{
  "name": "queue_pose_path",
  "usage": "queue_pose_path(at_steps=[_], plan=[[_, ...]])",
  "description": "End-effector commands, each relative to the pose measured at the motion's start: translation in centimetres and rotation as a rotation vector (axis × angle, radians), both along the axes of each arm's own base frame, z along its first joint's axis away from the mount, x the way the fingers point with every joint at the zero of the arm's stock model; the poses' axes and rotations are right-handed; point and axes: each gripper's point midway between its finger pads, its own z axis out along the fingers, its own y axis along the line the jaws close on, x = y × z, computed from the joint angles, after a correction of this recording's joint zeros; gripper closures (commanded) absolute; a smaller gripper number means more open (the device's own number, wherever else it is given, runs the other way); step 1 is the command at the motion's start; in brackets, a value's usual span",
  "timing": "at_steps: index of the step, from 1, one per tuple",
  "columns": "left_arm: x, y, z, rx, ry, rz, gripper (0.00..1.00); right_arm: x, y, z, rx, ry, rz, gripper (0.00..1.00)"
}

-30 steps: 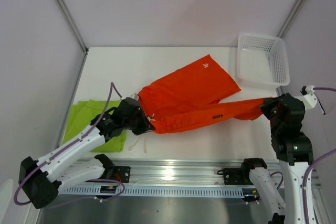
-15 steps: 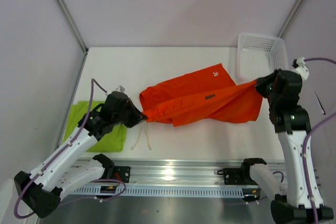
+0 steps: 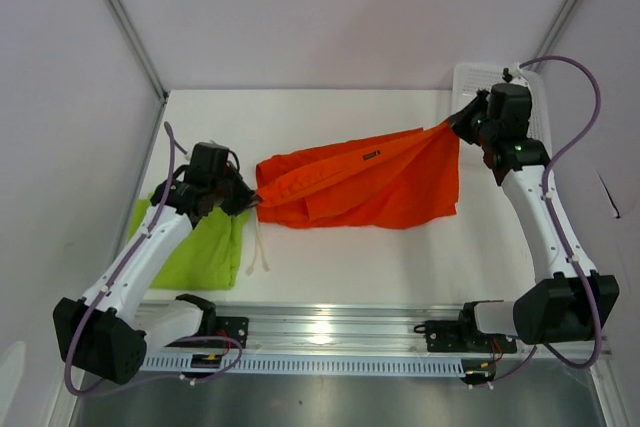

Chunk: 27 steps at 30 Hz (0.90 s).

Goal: Fold and stack the shorts
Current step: Fold the shorts

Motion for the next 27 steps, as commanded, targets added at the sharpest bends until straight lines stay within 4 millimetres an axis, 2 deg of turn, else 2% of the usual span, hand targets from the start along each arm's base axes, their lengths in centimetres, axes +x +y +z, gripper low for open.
queue_pose_path(at_steps=[1, 2, 5, 6, 7, 8, 9, 10, 12, 13, 15, 19, 20, 22, 23, 24, 27], plan=[[1.3, 2.1, 1.3, 0.042, -0.045, 0.016, 1.00, 2.3, 0.1, 4.9, -0.026, -0.164, -0.015, 1.00], [1.8, 2.3, 1.4, 0.044, -0.052, 0.021, 1.00, 2.6, 0.2, 5.1, -0.023, -0.157, -0.018, 1.00], [3.2, 3.0, 1.4, 0.064, -0.044, 0.028, 1.00, 3.7, 0.3, 3.3, -0.009, -0.103, -0.048, 1.00], [3.8, 3.3, 0.7, 0.077, -0.021, 0.034, 1.00, 3.8, 0.5, 2.6, -0.006, -0.088, -0.055, 1.00], [4.0, 3.5, 0.2, 0.082, -0.005, 0.033, 1.00, 3.7, 0.4, 2.3, -0.006, -0.076, -0.073, 1.00], [4.7, 3.4, 0.9, 0.077, -0.017, 0.028, 1.00, 3.6, 0.1, 1.9, -0.014, -0.064, -0.098, 1.00], [4.8, 3.4, 0.7, 0.078, -0.003, 0.019, 1.00, 3.4, 0.2, 1.9, -0.016, -0.064, -0.100, 1.00], [5.0, 3.5, 0.2, 0.082, 0.018, 0.016, 1.00, 3.1, 0.3, 2.0, -0.016, -0.067, -0.099, 1.00], [5.5, 3.5, 0.6, 0.080, 0.005, 0.007, 1.00, 2.4, 0.3, 2.5, -0.023, -0.082, -0.104, 1.00], [5.6, 3.5, 0.7, 0.079, 0.000, 0.006, 1.00, 1.6, 0.3, 3.1, -0.022, -0.096, -0.105, 1.00], [5.7, 3.3, 0.9, 0.071, -0.009, -0.001, 1.00, 0.4, 0.4, 3.2, -0.036, -0.080, -0.112, 1.00], [5.3, 3.0, 1.0, 0.053, -0.011, -0.021, 1.00, -3.8, 0.6, 4.2, -0.022, -0.086, -0.135, 1.00], [5.1, 3.0, 1.1, 0.051, -0.015, -0.024, 1.00, -5.0, 1.4, 3.9, -0.023, -0.074, -0.118, 1.00], [4.8, 2.8, 0.8, 0.043, -0.012, -0.029, 1.00, -6.6, 1.4, 4.1, -0.028, -0.083, -0.153, 1.00], [4.6, 2.8, 1.1, 0.040, -0.023, -0.030, 1.00, -8.0, 1.3, 4.0, -0.029, -0.082, -0.158, 1.00], [4.5, 2.9, 0.9, 0.040, -0.021, -0.030, 1.00, -8.9, 2.3, 4.0, -0.025, -0.084, -0.133, 1.00], [4.1, 3.0, 0.9, 0.044, -0.025, -0.024, 1.00, -10.1, 2.9, 3.8, -0.010, -0.107, -0.123, 1.00]])
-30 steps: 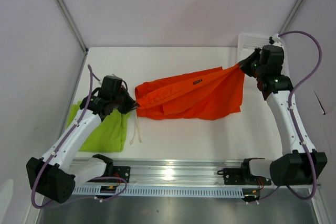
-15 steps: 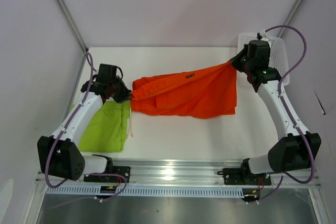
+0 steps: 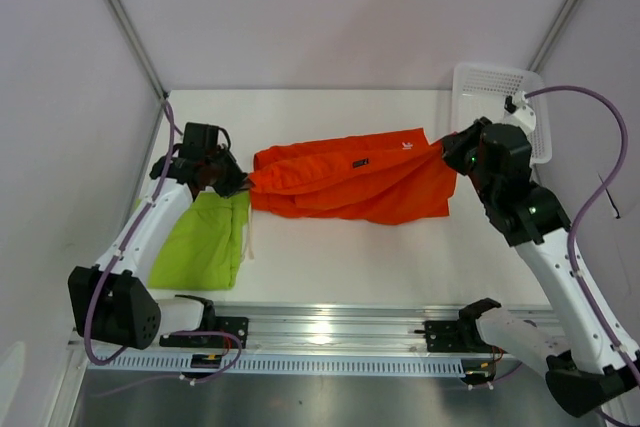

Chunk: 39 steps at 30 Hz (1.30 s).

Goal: Fold and stack the shorts
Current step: Fold the shorts

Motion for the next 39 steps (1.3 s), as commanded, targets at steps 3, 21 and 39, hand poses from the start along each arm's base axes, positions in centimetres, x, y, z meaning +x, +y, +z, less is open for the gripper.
queue_pose_path(at_steps=[3, 21, 39], plan=[[-0.3, 0.9, 1.3, 0.007, -0.050, 0.008, 1.00, 0.1, -1.2, -1.1, -0.037, 0.020, -0.098, 1.00], [5.1, 2.5, 0.3, -0.100, -0.005, 0.050, 1.00, 10.9, -4.0, -6.1, -0.082, 0.129, -0.227, 1.00], [17.8, 5.2, -0.5, -0.264, -0.102, 0.102, 0.01, 29.7, -2.0, -12.3, 0.137, 0.040, -0.145, 0.16]])
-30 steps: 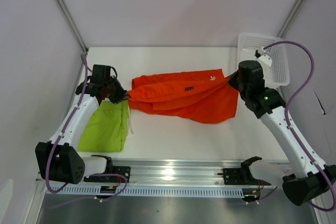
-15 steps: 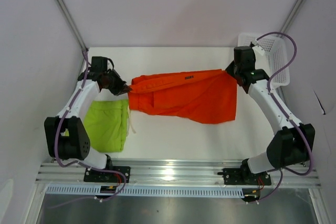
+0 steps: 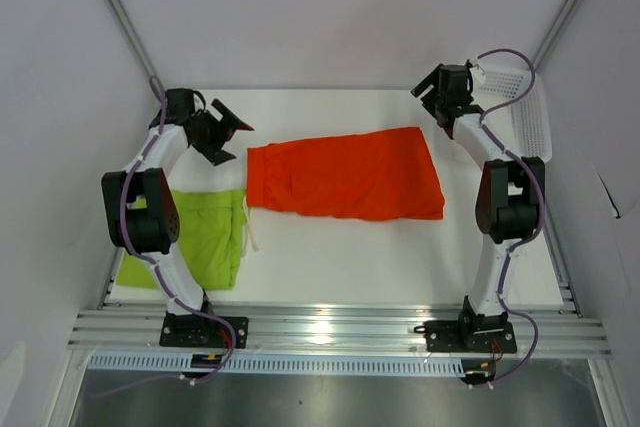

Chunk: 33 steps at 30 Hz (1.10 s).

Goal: Fold and stack the shorts
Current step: Fold the shorts

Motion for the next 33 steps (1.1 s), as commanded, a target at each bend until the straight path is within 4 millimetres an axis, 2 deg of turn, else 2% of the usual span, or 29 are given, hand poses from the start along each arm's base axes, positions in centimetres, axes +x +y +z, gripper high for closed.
queue_pose_path(at_steps=[1, 2, 3, 5, 7, 8, 9, 10, 11, 13, 14, 15, 16, 17, 18, 19, 20, 22, 23, 24, 26, 27, 28, 30, 31, 32, 33], plan=[[2.8, 0.8, 3.7, 0.009, -0.113, 0.019, 0.01, 2.3, 0.2, 4.2, 0.044, -0.140, 0.010, 0.15], [3.0, 0.9, 4.5, 0.021, -0.128, 0.018, 0.01, 2.0, 0.4, 4.3, 0.041, -0.148, 0.023, 0.15], [3.0, 0.9, 4.9, 0.040, -0.137, 0.016, 0.01, 1.9, 0.5, 5.4, 0.045, -0.193, 0.036, 0.16], [2.2, 1.1, 6.3, 0.087, -0.169, 0.007, 0.01, 0.0, 0.5, 5.6, 0.036, -0.199, 0.061, 0.21], [1.4, 1.1, 6.3, 0.142, -0.189, -0.004, 0.01, -1.6, 1.8, 6.8, 0.026, -0.226, 0.161, 0.32], [0.8, 0.2, 7.8, 0.156, -0.234, -0.028, 0.01, -2.4, 2.1, 5.7, 0.025, -0.197, 0.184, 0.36], [0.5, -0.3, 8.0, 0.181, -0.251, -0.056, 0.01, -3.1, 2.8, 5.4, 0.039, -0.184, 0.226, 0.42], [-0.2, -0.3, 7.4, 0.209, -0.239, -0.059, 0.01, -4.0, 4.2, 5.4, 0.060, -0.189, 0.308, 0.44], [-0.7, -0.9, 8.0, 0.228, -0.255, -0.073, 0.01, -5.3, 5.2, 4.6, 0.077, -0.182, 0.363, 0.45], [-1.8, -2.1, 6.9, 0.262, -0.241, -0.107, 0.01, -6.7, 7.1, 4.8, 0.121, -0.195, 0.442, 0.60], [-2.3, -2.2, 6.0, 0.262, -0.226, -0.111, 0.01, -7.1, 7.6, 4.4, 0.130, -0.189, 0.462, 0.64], [-2.5, -2.3, 6.0, 0.258, -0.236, -0.111, 0.01, -7.9, 8.9, 3.6, 0.142, -0.186, 0.501, 0.72], [-2.7, -2.7, 5.5, 0.241, -0.244, -0.123, 0.02, -8.9, 10.9, 2.9, 0.176, -0.181, 0.558, 0.86], [-3.1, -2.9, 4.5, 0.231, -0.228, -0.133, 0.02, -9.1, 11.2, 3.0, 0.194, -0.177, 0.575, 0.86], [-3.2, -3.0, 4.2, 0.224, -0.231, -0.141, 0.02, -9.8, 13.2, 2.3, 0.218, -0.181, 0.629, 0.96], [-3.2, -3.4, 4.1, 0.208, -0.237, -0.157, 0.02, -10.8, 15.0, 2.1, 0.259, -0.181, 0.704, 1.00], [-3.5, -3.5, 3.3, 0.206, -0.229, -0.165, 0.03, -10.8, 16.5, 1.7, 0.306, -0.196, 0.741, 1.00], [-3.6, -3.4, 2.5, 0.206, -0.220, -0.170, 0.04, -12.4, 20.6, 1.7, 0.376, -0.200, 0.868, 1.00], [-3.4, -3.5, 2.4, 0.206, -0.236, -0.177, 0.04, -11.8, 22.4, 1.3, 0.423, -0.194, 0.896, 1.00], [-3.3, -3.5, 2.3, 0.206, -0.241, -0.176, 0.05, -12.6, 24.8, 1.1, 0.449, -0.178, 0.946, 1.00], [-3.2, -3.6, 1.9, 0.199, -0.252, -0.183, 0.05, -13.1, 27.5, 0.8, 0.503, -0.167, 0.999, 1.00], [-3.0, -3.8, 1.7, 0.190, -0.268, -0.187, 0.06, -13.0, 28.8, -1.0, 0.520, -0.134, 1.004, 1.00], [-2.8, -3.9, 1.5, 0.179, -0.270, -0.193, 0.07, -13.5, 30.9, -0.3, 0.536, -0.150, 1.035, 1.00], [-2.6, -4.0, 1.0, 0.170, -0.265, -0.199, 0.08, -13.7, 33.0, -0.4, 0.583, -0.160, 1.050, 1.00], [-2.6, -3.8, 0.8, 0.171, -0.257, -0.195, 0.10, -13.6, 33.9, -2.0, 0.598, -0.136, 1.041, 1.00], [-2.5, -3.6, 0.3, 0.171, -0.248, -0.191, 0.11, -13.9, 35.5, -0.9, 0.616, -0.172, 1.069, 1.00], [-2.5, -3.4, 0.1, 0.168, -0.241, -0.186, 0.12, -13.7, 36.1, -1.3, 0.629, -0.168, 1.066, 1.00]])
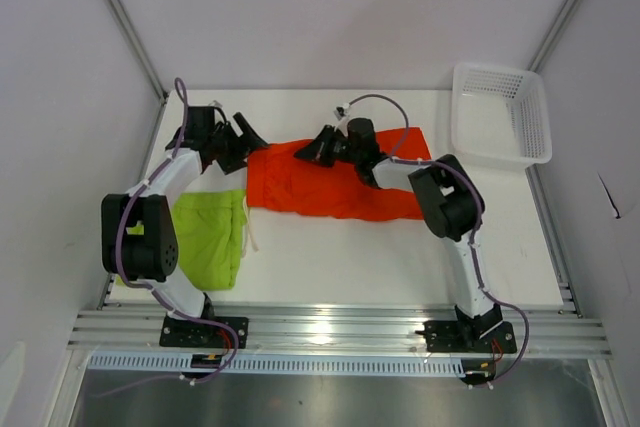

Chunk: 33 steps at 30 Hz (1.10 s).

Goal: Fold and stack the shorts
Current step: Fold the shorts

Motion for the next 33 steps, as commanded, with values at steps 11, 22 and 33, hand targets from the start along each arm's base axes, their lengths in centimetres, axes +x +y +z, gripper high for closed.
queue_pose_path(at_steps=[11, 22, 33], plan=[[0.7, 2.6, -0.4, -0.072, -0.115, 0.063, 0.14, 5.7, 6.7, -6.2, 0.150, 0.282, -0.160, 1.00], [-0.3, 0.7, -0.5, -0.082, -0.132, 0.005, 0.14, 2.3, -0.1, -15.2, -0.149, 0.500, -0.130, 1.00], [-4.4, -7.2, -0.9, -0.032, -0.100, -0.172, 0.14, -4.2, -8.2, -14.3, -0.403, 0.440, 0.073, 1.00]])
